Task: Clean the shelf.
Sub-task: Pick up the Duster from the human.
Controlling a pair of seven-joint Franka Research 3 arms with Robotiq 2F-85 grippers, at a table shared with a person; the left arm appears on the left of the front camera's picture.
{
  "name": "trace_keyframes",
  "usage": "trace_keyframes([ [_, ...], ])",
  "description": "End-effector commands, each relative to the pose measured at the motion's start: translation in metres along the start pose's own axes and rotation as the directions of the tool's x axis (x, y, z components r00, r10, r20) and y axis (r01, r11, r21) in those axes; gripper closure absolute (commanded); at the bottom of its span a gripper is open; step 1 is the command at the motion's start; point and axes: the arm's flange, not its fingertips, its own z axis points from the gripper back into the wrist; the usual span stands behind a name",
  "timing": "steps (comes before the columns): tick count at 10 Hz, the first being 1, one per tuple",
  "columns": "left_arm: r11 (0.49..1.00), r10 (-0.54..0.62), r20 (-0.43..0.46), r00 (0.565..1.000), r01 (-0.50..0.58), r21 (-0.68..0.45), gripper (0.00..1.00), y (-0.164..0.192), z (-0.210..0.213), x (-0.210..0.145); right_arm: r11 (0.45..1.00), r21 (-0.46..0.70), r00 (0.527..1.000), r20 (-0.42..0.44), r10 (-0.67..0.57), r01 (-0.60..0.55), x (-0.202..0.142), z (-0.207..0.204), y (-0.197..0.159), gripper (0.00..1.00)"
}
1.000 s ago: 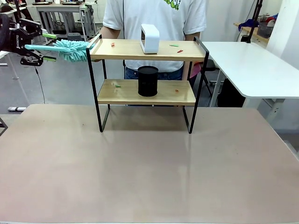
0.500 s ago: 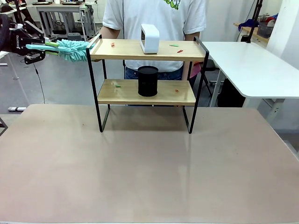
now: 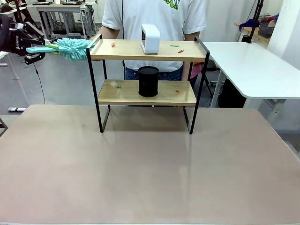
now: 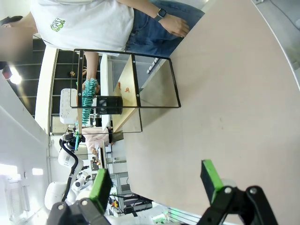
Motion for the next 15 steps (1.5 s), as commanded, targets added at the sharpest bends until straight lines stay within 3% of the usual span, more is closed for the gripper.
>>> trace_keyframes([
  [1,0.983,-0.180,0.022,0.983,0.179,0.048,1.00,-0.014,0.035,-0.040,0.999,0.023,1.000,0.011,0.024,-0.024,0.002,-0.002,0.001,0.00],
  [3,0.901,-0.396,0.008,0.918,0.388,0.194,1.00,-0.019,0.111,-0.127,0.999,0.023,1.000,0.011,0.024,-0.024,0.002,-0.002,0.001,0.00],
  [5,0.835,-0.484,-0.101,0.869,0.493,0.244,1.00,0.004,0.156,-0.209,0.999,0.023,1.000,0.011,0.024,-0.024,0.002,-0.002,0.001,0.00],
  [6,0.799,-0.515,-0.233,0.825,0.560,0.220,1.00,0.022,0.164,-0.242,0.999,0.023,1.000,0.011,0.024,-0.024,0.002,-0.002,0.001,0.00],
  [7,0.787,-0.538,-0.293,0.791,0.595,0.161,1.00,0.037,0.169,-0.259,0.999,0.023,1.000,0.011,0.024,-0.024,0.002,-0.002,0.001,0.00],
  [8,0.760,-0.540,-0.326,0.776,0.616,0.208,1.00,0.051,0.168,-0.261,0.999,0.023,1.000,0.011,0.024,-0.024,0.002,-0.002,0.001,0.00],
  [9,0.815,-0.493,-0.238,0.837,0.540,0.211,1.00,0.024,0.176,-0.260,0.999,0.023,1.000,0.011,0.024,-0.024,0.002,-0.002,0.001,0.00],
  [15,0.815,-0.493,-0.238,0.837,0.540,0.211,1.00,0.024,0.176,-0.260,0.999,0.023,1.000,0.011,0.024,-0.024,0.002,-0.002,0.001,0.00],
])
